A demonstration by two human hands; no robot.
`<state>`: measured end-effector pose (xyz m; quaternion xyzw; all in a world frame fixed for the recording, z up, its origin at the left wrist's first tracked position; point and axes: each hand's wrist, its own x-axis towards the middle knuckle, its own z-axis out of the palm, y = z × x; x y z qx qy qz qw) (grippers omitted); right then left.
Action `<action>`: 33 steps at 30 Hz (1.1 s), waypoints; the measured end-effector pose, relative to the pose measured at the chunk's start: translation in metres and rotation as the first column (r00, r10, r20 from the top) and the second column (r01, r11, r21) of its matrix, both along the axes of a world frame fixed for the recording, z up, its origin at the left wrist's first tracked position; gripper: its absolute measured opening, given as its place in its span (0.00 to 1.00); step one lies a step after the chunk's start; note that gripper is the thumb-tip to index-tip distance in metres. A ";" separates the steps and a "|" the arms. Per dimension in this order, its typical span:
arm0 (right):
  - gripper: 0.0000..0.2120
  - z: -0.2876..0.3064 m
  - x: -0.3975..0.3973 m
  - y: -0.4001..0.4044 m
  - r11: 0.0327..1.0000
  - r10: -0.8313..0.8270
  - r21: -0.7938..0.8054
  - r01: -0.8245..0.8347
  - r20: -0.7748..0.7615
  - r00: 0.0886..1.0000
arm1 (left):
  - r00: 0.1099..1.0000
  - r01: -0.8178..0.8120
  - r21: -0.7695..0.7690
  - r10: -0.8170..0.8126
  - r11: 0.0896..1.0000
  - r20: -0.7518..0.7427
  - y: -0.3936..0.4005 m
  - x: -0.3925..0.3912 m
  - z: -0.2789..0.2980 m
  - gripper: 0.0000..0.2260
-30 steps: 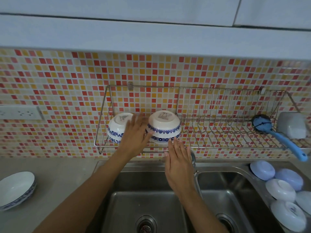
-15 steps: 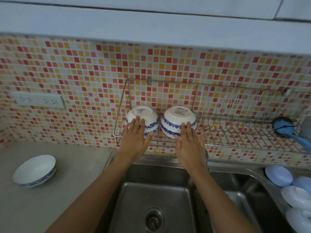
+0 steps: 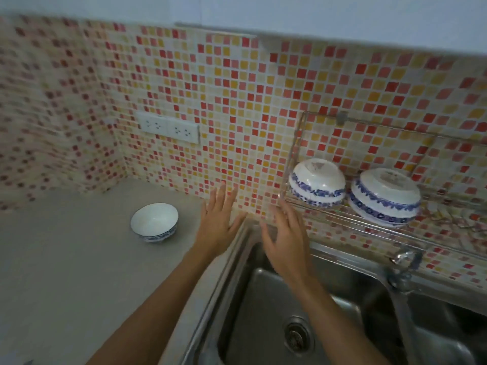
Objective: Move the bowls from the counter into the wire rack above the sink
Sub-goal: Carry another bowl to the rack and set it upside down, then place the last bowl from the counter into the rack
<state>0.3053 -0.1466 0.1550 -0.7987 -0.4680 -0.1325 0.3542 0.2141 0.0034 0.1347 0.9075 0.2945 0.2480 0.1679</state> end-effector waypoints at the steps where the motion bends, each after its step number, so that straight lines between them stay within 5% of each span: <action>1: 0.20 -0.006 -0.015 0.022 0.999 0.039 0.004 -0.039 -0.017 0.999 | 0.997 -0.075 -0.033 0.075 0.997 0.009 0.022 -0.020 -0.005 0.28; 9: 0.22 -0.080 -0.087 0.179 0.923 0.053 -0.335 -0.190 -0.380 0.924 | 0.923 -0.385 -0.240 0.373 0.891 -0.092 0.170 -0.151 -0.069 0.22; 15: 0.32 -0.118 -0.106 0.256 0.898 -0.137 -0.396 -0.192 -0.667 0.733 | 0.837 -0.489 -0.643 0.525 0.590 -0.154 0.227 -0.167 -0.111 0.26; 21: 0.32 -0.149 -0.117 0.299 0.903 -0.300 -0.401 -0.152 -0.845 0.443 | 0.847 -0.368 -0.874 0.503 0.318 -0.174 0.251 -0.155 -0.160 0.28; 26: 0.22 -0.163 -0.121 0.315 0.980 -0.186 -0.188 -0.057 -0.981 0.049 | 0.867 -0.303 -0.900 0.482 0.313 -0.124 0.242 -0.152 -0.152 0.20; 29: 0.19 -0.156 -0.121 0.306 0.989 -0.138 -0.138 -0.050 -0.990 -0.006 | 0.868 -0.266 -0.920 0.487 0.287 -0.099 0.241 -0.155 -0.151 0.19; 33: 0.15 -0.139 -0.116 0.273 0.985 -0.152 -0.154 -0.077 -0.988 0.031 | 0.860 -0.114 -0.977 0.510 0.182 -0.005 0.227 -0.151 -0.142 0.20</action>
